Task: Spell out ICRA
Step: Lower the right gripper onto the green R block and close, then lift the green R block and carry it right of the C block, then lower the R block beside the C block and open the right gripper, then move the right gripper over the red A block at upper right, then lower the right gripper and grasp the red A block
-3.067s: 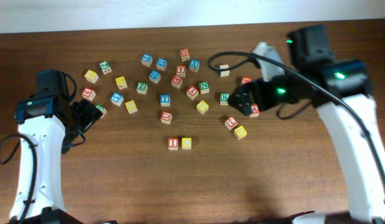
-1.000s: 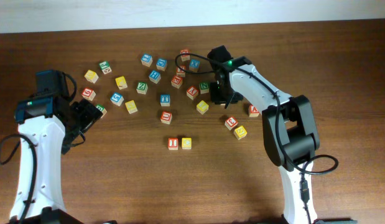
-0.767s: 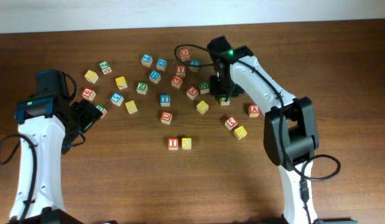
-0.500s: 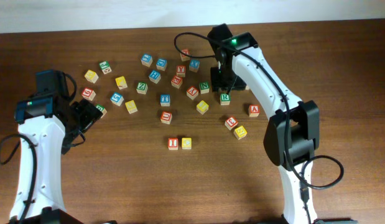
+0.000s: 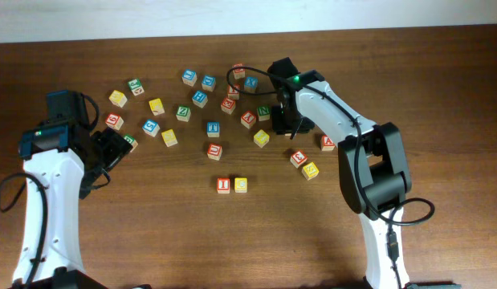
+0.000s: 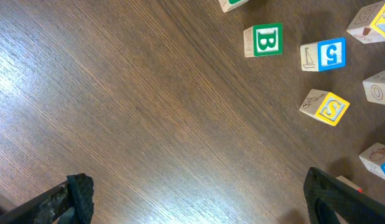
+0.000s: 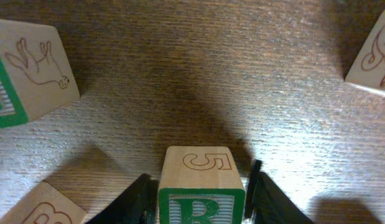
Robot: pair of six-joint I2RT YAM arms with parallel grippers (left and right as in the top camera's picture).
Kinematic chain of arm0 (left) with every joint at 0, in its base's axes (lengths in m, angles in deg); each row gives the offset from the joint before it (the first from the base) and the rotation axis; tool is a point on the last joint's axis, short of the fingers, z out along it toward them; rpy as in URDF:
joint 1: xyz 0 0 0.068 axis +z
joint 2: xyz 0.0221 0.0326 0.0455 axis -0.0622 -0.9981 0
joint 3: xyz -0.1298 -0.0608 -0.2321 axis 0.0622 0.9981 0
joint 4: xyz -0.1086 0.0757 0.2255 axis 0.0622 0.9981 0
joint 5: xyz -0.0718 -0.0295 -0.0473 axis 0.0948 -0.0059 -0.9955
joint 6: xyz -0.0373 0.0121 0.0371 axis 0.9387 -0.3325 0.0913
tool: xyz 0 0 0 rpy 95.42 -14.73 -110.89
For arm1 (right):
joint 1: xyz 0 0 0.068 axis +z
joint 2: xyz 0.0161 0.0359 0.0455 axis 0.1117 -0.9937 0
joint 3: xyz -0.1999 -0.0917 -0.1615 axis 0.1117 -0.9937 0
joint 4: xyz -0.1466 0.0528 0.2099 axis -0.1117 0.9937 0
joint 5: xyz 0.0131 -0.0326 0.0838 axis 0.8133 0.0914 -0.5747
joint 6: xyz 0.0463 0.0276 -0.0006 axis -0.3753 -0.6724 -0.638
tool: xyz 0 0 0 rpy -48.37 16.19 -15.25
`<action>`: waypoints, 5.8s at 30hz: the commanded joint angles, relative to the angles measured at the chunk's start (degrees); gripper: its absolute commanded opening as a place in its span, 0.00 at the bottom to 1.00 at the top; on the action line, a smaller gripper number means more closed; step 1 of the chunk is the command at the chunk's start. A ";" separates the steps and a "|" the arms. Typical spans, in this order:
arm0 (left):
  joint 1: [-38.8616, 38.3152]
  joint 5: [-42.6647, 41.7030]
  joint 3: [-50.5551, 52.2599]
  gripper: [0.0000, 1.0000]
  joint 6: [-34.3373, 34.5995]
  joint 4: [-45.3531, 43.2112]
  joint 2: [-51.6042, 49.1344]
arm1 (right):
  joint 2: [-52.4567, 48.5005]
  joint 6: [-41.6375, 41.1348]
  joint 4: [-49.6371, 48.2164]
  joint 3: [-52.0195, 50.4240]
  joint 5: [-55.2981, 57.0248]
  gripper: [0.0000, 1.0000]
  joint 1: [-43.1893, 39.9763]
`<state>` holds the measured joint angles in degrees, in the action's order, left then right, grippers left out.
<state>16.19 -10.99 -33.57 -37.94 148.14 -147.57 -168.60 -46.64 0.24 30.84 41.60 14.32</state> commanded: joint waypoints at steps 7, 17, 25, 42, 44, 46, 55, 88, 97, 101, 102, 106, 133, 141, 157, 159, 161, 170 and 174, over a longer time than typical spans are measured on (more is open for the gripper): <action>0.20 0.02 -0.15 0.99 -0.46 0.07 0.63 | 0.09 -0.44 0.68 1.18 0.68 0.31 0.20; 0.20 0.02 -0.15 0.99 -0.46 0.07 0.63 | 12.98 -0.46 9.53 2.80 -0.90 0.27 0.31; 0.20 0.02 -0.15 0.99 -0.46 0.07 0.63 | 25.40 -2.23 26.75 1.33 -5.75 0.27 9.46; 0.20 0.02 -0.15 0.99 -0.46 0.07 0.63 | 25.05 -19.91 -17.05 -37.18 -5.60 0.27 19.43; 0.20 0.02 -0.15 1.00 -0.46 0.07 0.63 | 24.26 -19.93 -17.38 -37.27 -4.79 0.27 19.43; 0.20 0.02 -0.15 0.99 -0.46 0.07 0.63 | 23.37 -20.33 -17.79 -37.27 -3.63 0.27 19.43; 0.20 0.02 -0.15 0.99 -0.46 0.07 0.63 | 20.90 -20.35 -19.56 -37.27 -3.45 0.37 19.43; 0.20 0.02 -0.15 0.99 -0.46 0.07 0.63 | 20.92 -13.31 -0.44 -13.44 -3.04 0.29 8.63; 0.20 0.02 -0.15 0.99 -0.46 0.07 0.63 | 20.90 -0.98 8.72 -9.99 -5.35 0.66 -11.26; 0.20 0.02 -0.15 0.99 -0.46 0.07 0.63 | 20.87 6.29 7.82 -10.25 -2.54 0.90 -11.76; 0.20 0.02 -0.15 0.99 -0.46 0.07 0.63 | 20.87 6.29 7.82 -10.25 -2.58 0.90 -11.76; 0.20 0.02 -0.15 0.99 -0.46 0.07 0.63 | 20.81 7.63 8.00 -10.32 -2.29 0.98 -11.76; 0.20 0.02 -0.15 0.99 -0.46 0.07 0.63 | 20.76 12.02 -3.69 -22.99 -5.42 0.94 -13.64; 0.20 0.02 -0.15 0.99 -0.46 0.07 0.63 | 20.76 9.66 -6.62 -24.15 -7.82 0.95 -13.64; 0.20 0.02 -0.15 1.00 -0.46 0.07 0.63 | 15.37 8.13 -9.42 -24.30 -6.80 0.71 -12.85; 0.20 0.02 -0.15 0.99 -0.46 0.07 0.63 | 15.10 6.51 -9.44 -24.30 -5.18 0.60 -12.87; 0.20 0.02 -0.15 0.99 -0.46 0.07 0.63 | 15.10 5.60 -10.05 -24.30 -4.72 0.59 -12.87; 0.20 0.02 -0.15 0.99 -0.46 0.07 0.63 | 15.10 5.62 -11.08 -24.30 -6.03 0.43 -12.85; 0.20 0.02 -0.15 0.99 -0.46 0.07 0.63 | 15.10 5.81 -10.03 -24.30 -5.42 0.36 -12.87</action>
<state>16.19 -10.99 -33.57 -37.94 148.14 -147.57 -153.17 -40.58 -10.32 7.06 35.97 1.18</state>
